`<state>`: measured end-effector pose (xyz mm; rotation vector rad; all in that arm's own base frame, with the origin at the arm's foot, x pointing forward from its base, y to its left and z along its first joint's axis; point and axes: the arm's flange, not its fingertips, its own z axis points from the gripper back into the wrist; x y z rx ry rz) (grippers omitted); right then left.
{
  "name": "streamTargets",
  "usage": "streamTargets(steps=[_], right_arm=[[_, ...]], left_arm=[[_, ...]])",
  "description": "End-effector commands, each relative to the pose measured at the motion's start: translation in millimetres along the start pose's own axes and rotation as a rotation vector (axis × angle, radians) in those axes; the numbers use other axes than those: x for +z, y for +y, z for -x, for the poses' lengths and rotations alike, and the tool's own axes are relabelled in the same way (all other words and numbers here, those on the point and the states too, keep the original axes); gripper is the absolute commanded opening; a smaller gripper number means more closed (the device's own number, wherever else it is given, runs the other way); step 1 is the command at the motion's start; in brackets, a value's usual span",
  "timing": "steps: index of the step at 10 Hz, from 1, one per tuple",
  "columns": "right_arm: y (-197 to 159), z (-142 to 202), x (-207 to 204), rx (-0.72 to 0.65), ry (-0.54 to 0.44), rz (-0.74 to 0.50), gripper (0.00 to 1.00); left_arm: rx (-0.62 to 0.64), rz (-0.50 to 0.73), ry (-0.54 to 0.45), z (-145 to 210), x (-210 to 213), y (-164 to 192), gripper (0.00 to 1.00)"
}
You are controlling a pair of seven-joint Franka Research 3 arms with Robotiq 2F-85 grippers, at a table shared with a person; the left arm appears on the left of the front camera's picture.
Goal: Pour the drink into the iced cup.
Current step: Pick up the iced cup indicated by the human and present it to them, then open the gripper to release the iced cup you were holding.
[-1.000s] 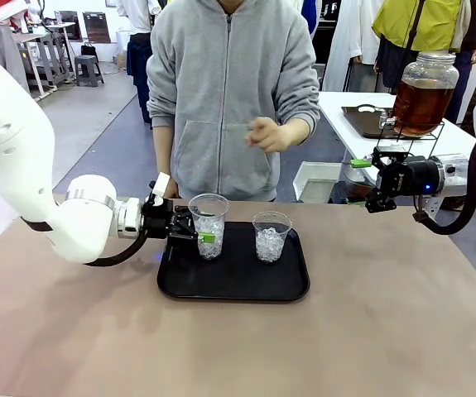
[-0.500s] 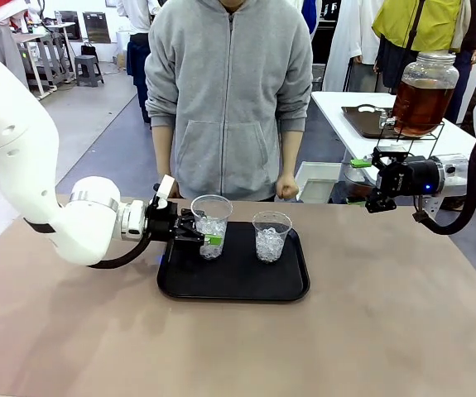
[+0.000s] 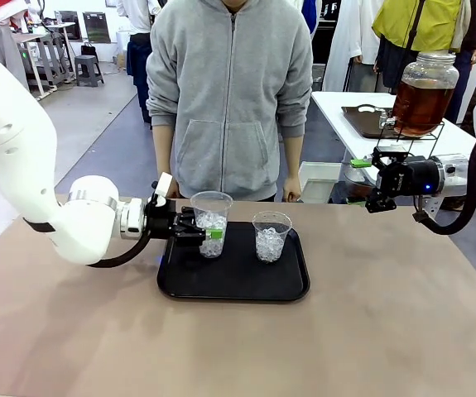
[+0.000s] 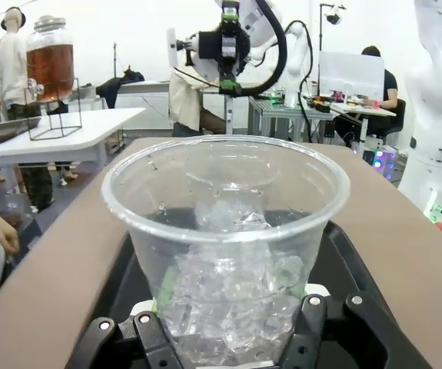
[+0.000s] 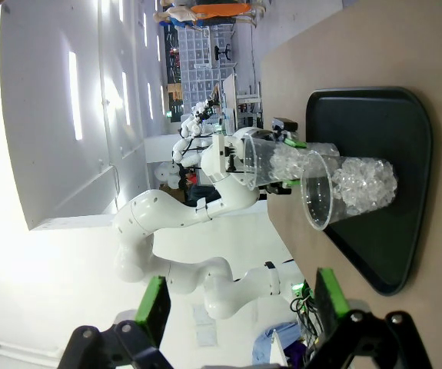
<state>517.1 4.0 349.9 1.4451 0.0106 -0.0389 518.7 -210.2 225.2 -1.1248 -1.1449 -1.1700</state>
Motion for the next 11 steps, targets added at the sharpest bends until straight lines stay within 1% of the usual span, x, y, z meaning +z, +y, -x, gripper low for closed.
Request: streamTargets(steps=[1,2,4,5,6,7,8,11], right_arm=[[0.7,-0.3,0.4,0.002,-0.006,0.005,1.0],[0.7,-0.3,0.4,0.002,-0.006,0.005,1.0],[0.7,-0.3,0.4,0.002,-0.006,0.005,1.0],[0.7,-0.3,0.4,0.002,-0.006,0.005,1.0],[0.7,-0.3,0.4,0.002,-0.006,0.005,1.0],[0.7,-0.3,0.4,0.002,-0.006,0.005,1.0],[0.7,-0.3,0.4,0.002,-0.006,0.005,1.0],[0.7,-0.3,0.4,0.002,-0.006,0.005,1.0]], left_arm=[[0.007,-0.042,-0.012,-44.1,-3.7,6.5,0.6],[0.034,-0.039,-0.005,-64.3,-6.6,15.8,0.6],[0.036,-0.04,0.014,-98.9,-13.3,32.4,0.6],[0.034,-0.048,0.018,-110.1,-14.7,37.4,0.6],[0.024,-0.055,0.002,-118.7,-14.1,39.7,0.6],[0.025,-0.043,-0.027,-125.3,-9.2,37.9,0.6],[0.02,-0.055,0.002,-115.6,-11.2,37.9,0.6],[0.02,-0.055,0.002,-115.6,-11.2,37.9,0.6]])
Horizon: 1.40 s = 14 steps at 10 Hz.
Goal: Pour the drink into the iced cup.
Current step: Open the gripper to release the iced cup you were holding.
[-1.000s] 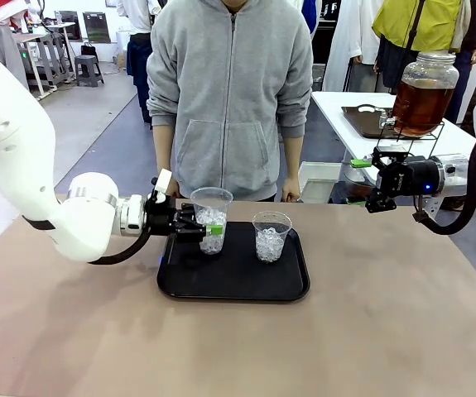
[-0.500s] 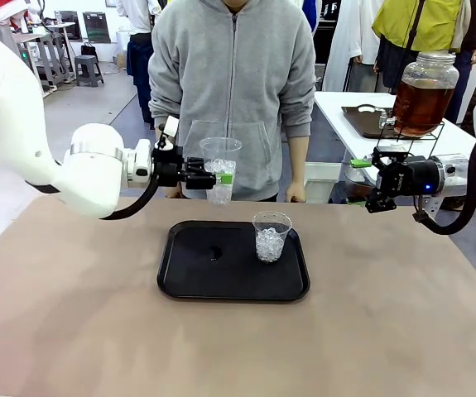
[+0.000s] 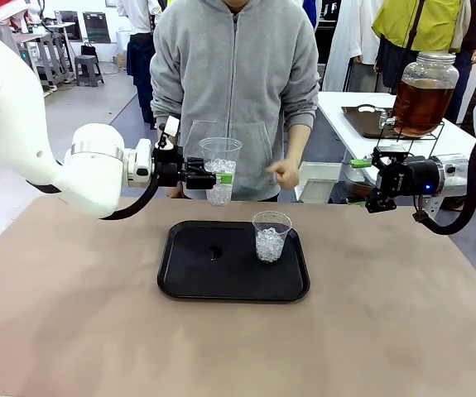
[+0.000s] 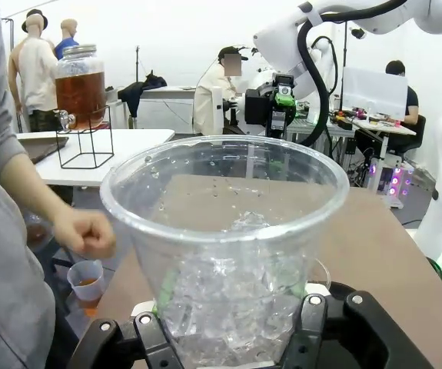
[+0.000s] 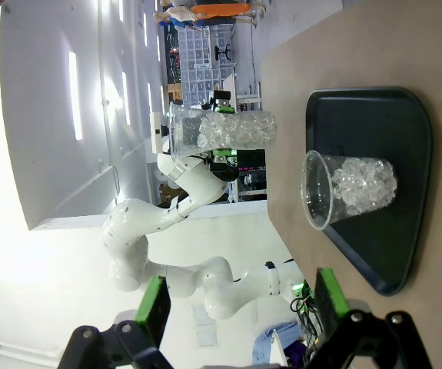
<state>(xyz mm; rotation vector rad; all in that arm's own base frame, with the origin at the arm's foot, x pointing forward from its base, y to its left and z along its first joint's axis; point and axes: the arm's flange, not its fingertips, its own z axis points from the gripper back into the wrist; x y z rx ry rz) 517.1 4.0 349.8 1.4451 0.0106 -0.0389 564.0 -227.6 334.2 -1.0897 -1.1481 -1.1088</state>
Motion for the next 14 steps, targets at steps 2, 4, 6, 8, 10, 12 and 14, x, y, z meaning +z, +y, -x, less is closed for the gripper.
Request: streamTargets(steps=[2,4,6,8,10,12,14], right_arm=[[0.8,-0.3,0.4,0.002,-0.006,0.005,1.0],[0.8,-0.3,0.4,0.002,-0.006,0.005,1.0],[0.8,-0.3,0.4,0.002,-0.006,0.005,1.0],[0.8,-0.3,0.4,0.002,-0.006,0.005,1.0],[0.8,-0.3,0.4,0.002,-0.006,0.005,1.0],[0.8,-0.3,0.4,0.002,-0.006,0.005,1.0],[0.8,-0.3,0.4,0.002,-0.006,0.005,1.0]], left_arm=[[-0.01,0.004,-0.004,-3.5,-0.2,-1.8,0.6],[-0.01,0.004,-0.004,-3.5,-0.2,-1.8,0.6],[-0.01,0.004,-0.004,-3.5,-0.2,-1.8,0.6],[-0.01,0.004,-0.004,-3.5,-0.2,-1.8,0.6],[-0.01,0.004,-0.004,-3.5,-0.2,-1.8,0.6],[-0.01,0.004,-0.004,-3.5,-0.2,-1.8,0.6],[-0.01,0.004,-0.004,-3.5,-0.2,-1.8,0.6]])
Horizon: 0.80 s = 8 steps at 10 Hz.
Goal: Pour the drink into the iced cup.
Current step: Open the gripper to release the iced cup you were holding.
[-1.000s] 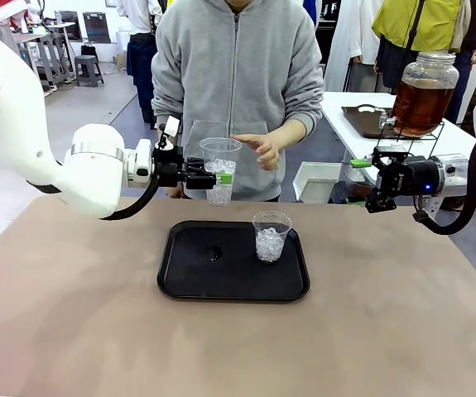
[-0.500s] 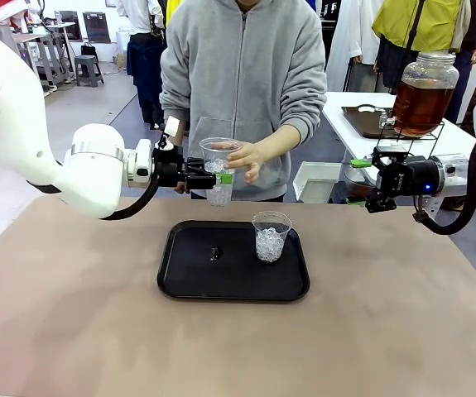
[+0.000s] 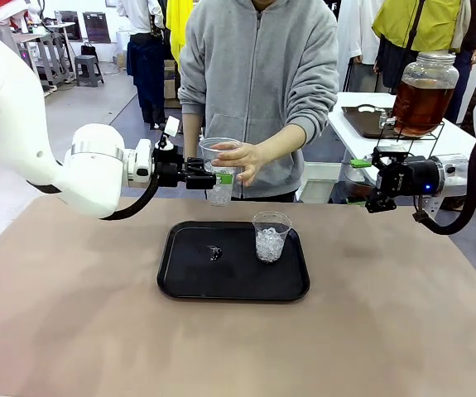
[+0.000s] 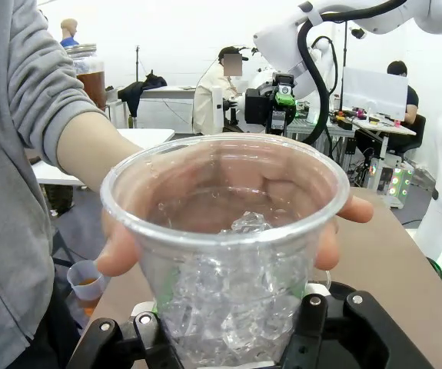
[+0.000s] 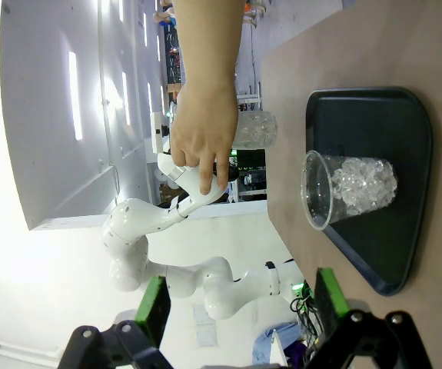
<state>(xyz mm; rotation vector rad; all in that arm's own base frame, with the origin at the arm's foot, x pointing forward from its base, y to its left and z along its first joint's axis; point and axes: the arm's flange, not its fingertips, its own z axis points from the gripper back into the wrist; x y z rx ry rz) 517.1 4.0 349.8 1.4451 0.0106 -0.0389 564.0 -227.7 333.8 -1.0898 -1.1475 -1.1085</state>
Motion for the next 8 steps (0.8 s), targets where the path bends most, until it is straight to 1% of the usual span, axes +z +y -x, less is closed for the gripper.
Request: streamTargets(steps=[1,8], right_arm=[[0.8,-0.3,0.4,0.002,-0.006,0.005,1.0],[0.8,-0.3,0.4,0.002,-0.006,0.005,1.0]], left_arm=[[-0.01,0.004,-0.004,-3.9,-0.1,-1.8,0.6],[-0.01,0.004,-0.004,-3.9,-0.1,-1.8,0.6]])
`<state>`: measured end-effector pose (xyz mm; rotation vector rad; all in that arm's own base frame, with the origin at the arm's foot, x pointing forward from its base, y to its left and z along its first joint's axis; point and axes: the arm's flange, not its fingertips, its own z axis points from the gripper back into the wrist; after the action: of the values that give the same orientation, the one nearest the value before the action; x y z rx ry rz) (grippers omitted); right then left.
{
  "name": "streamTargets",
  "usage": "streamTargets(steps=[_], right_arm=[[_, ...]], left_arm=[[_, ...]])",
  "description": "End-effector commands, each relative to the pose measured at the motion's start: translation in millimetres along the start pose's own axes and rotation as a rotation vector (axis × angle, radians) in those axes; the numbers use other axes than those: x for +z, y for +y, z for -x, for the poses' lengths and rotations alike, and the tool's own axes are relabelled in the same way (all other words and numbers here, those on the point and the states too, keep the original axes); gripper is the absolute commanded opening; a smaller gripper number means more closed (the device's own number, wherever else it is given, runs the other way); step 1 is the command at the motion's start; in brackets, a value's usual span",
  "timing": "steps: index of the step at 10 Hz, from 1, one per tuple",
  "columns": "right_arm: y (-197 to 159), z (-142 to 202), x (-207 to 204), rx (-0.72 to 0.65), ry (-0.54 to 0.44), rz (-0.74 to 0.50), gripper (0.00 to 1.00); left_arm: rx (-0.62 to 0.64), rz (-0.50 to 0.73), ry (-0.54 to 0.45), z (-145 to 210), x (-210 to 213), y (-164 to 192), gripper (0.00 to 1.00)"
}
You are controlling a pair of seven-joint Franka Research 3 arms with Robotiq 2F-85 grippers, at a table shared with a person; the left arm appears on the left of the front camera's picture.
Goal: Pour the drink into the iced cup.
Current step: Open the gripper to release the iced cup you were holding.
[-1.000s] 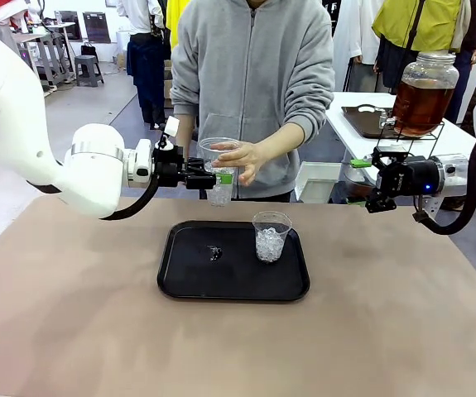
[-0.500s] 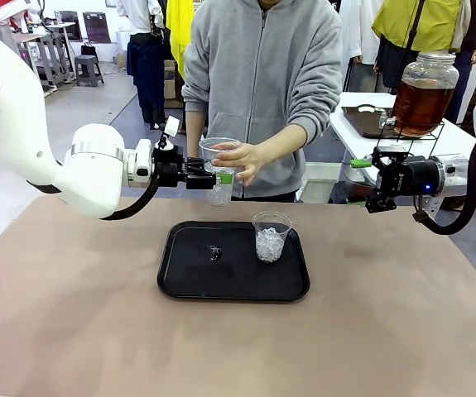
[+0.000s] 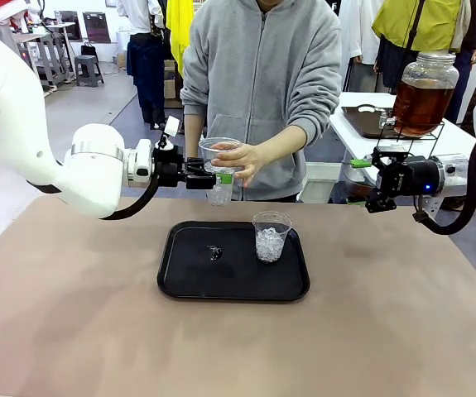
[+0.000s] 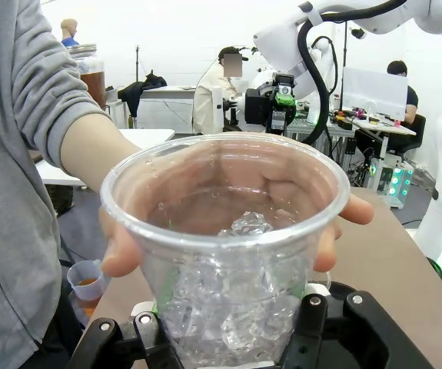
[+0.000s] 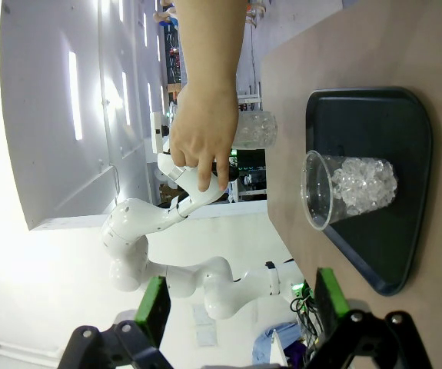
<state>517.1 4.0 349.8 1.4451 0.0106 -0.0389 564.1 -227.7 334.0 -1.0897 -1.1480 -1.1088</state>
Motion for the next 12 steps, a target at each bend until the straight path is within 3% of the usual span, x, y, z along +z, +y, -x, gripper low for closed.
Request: streamTargets(steps=[1,6,8,12], right_arm=[[0.8,-0.3,0.4,0.002,-0.006,0.005,1.0],[0.8,-0.3,0.4,0.002,-0.006,0.005,1.0],[0.8,-0.3,0.4,0.002,-0.006,0.005,1.0],[0.8,-0.3,0.4,0.002,-0.006,0.005,1.0]], left_arm=[[-0.01,0.004,-0.004,-3.6,-0.1,-1.9,0.6],[-0.001,0.0,-0.001,-0.6,-0.1,0.3,0.6],[0.007,0.015,0.015,3.4,13.3,-3.3,1.0],[0.033,0.018,0.003,29.0,68.0,-21.0,1.0]])
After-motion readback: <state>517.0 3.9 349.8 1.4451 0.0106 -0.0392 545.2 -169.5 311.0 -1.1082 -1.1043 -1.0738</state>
